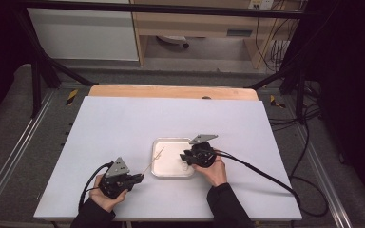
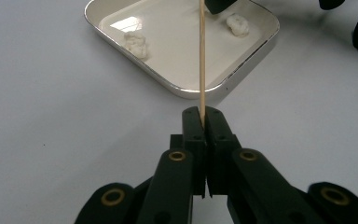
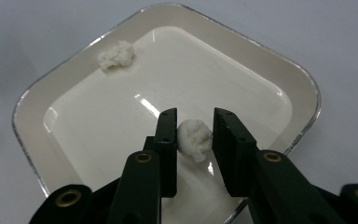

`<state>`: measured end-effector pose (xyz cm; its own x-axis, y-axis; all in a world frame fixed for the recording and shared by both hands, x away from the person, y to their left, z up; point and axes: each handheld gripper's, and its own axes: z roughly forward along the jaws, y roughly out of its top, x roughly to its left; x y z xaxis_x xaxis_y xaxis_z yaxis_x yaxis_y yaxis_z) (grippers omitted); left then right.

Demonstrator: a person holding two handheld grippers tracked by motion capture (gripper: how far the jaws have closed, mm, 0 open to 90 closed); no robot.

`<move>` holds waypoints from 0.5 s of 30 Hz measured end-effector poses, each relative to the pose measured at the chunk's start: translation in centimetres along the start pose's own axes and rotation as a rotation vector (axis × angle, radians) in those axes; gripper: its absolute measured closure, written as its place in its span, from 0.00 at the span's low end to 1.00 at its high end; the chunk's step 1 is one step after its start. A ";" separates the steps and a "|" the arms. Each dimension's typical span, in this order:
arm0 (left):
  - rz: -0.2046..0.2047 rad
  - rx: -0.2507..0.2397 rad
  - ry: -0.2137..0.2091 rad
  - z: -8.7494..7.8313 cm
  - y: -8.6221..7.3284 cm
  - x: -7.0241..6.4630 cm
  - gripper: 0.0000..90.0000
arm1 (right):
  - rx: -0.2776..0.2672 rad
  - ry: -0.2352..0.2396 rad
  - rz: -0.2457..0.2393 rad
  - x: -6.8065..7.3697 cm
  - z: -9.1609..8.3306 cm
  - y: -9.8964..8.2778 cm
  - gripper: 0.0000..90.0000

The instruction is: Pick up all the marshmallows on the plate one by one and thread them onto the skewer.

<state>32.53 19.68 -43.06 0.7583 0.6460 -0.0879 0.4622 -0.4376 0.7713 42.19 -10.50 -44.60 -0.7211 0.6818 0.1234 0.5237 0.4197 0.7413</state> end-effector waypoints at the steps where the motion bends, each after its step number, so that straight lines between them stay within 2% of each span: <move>1: 0.000 0.000 0.000 0.0 0.0 0.0 0.98 | -0.013 0.006 0.002 0.0 -0.3 0.1 0.80; 8: 0.007 -0.009 -0.005 0.1 0.1 -0.3 0.98 | -0.102 0.066 0.012 0.5 -3.2 1.0 0.81; 9: 0.007 -0.009 -0.005 0.1 0.1 -0.3 0.98 | -0.102 0.066 0.012 0.5 -3.2 1.0 0.81; 10: 0.011 -0.010 -0.007 0.1 0.1 -0.4 0.98 | -0.131 0.088 0.018 0.5 -4.1 1.2 0.81; 15: 0.016 -0.014 -0.009 0.2 0.1 -0.6 0.98 | -0.197 0.131 0.047 0.6 -6.1 1.6 0.81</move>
<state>32.23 19.08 -43.04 0.7700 0.6329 -0.0810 0.4431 -0.4390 0.7816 39.80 -13.04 -39.34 -0.7571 0.6093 0.2357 0.4686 0.2552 0.8457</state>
